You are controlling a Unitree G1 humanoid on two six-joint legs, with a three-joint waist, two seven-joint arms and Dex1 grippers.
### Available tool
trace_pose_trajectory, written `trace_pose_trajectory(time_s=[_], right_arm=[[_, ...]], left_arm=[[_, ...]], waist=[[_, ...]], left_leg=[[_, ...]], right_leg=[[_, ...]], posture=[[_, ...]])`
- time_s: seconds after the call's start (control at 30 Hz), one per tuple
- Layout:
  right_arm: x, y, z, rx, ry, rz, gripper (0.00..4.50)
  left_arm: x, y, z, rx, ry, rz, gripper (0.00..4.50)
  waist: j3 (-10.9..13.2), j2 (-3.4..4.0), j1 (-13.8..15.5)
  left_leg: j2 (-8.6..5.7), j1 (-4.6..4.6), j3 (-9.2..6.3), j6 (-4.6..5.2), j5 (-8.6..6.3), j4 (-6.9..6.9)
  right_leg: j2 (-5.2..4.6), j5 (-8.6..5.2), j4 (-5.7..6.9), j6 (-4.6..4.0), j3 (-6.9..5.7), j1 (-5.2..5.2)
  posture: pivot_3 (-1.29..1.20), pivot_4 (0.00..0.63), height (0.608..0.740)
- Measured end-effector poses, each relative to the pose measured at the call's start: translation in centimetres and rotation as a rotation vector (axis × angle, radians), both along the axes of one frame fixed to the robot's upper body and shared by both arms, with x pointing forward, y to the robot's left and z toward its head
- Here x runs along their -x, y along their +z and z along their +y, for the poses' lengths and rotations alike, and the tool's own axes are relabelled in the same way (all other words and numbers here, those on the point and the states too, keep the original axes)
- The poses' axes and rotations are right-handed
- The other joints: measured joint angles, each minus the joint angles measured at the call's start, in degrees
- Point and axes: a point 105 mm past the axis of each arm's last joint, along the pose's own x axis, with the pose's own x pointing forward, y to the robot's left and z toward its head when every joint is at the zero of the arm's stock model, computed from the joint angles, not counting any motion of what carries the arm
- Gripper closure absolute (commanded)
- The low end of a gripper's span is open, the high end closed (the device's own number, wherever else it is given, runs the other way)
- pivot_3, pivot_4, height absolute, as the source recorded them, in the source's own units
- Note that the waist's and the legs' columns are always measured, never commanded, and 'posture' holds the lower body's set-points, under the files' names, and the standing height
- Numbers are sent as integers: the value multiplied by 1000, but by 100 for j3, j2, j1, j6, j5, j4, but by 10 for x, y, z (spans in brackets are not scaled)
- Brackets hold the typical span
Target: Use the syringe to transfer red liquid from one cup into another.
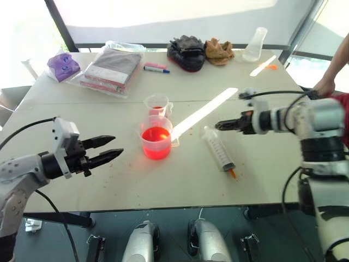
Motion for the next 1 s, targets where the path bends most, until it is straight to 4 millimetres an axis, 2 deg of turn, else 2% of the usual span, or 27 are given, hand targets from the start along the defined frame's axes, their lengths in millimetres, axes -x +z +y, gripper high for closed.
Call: trace_pose_trajectory(time_s=[0.07,0.23,0.37,0.4,0.43,0.5,0.53,0.6,0.73,1.0], right_arm=[[9,13,1,-44,35,-69,29],[22,-4,-3,10,87,-234,29],[24,6,-4,28,96,-349,29],[29,2,-9,2,62,-425,29],[35,-12,-14,-14,26,-463,29],[44,-49,-22,-27,-48,-445,29],[45,-61,-23,-37,-79,-434,29],[42,-56,-22,-54,-108,-489,29],[33,-25,-18,-56,-112,-640,29],[29,-30,-13,-71,-87,-625,29]], left_arm=[[-1,-1,4,5,24,5,1915],[0,-16,12,26,77,53,1915],[-1,-17,13,27,98,47,1915],[0,-18,13,41,135,23,1915],[1,-25,14,60,180,30,1915],[5,-40,18,91,246,77,1915],[6,-44,20,96,261,91,1915],[4,-41,22,93,272,78,1915],[-2,-33,24,94,287,39,1915],[-5,-31,26,102,320,2,1915]], waist=[[-2,-3,-25],[1,0,-5],[-1,-3,-9],[-24,-24,17],[-36,-36,40],[-32,-29,85],[-23,-16,93],[-14,5,73],[-14,4,61],[-14,4,101]], left_leg=[[3,5,1,-1,-1,-1],[0,3,2,-2,-1,-1],[1,5,2,-2,-1,-2],[6,8,-9,-2,-2,-16],[7,16,-21,0,-10,-19],[6,2,-15,2,-17,-18],[0,-9,-1,4,-16,-14],[-3,-2,16,8,-16,0],[5,14,8,11,-14,3],[4,2,10,14,-15,-6]], right_leg=[[1,1,-3,1,0,3],[-2,-9,-5,3,0,3],[-2,-9,-7,-3,2,1],[-4,-8,-28,-4,-2,19],[-1,-13,-35,8,-10,40],[-1,-6,-48,23,-9,33],[-2,-3,-45,25,-5,13],[-1,1,-46,6,10,15],[-1,-3,-59,0,3,35],[0,5,-66,-16,3,26]], posture=[[0,150,740],[0,150,740],[0,150,740],[0,150,740],[0,150,740],[0,150,740],[0,150,740],[0,150,740],[0,150,740],[0,150,740]])
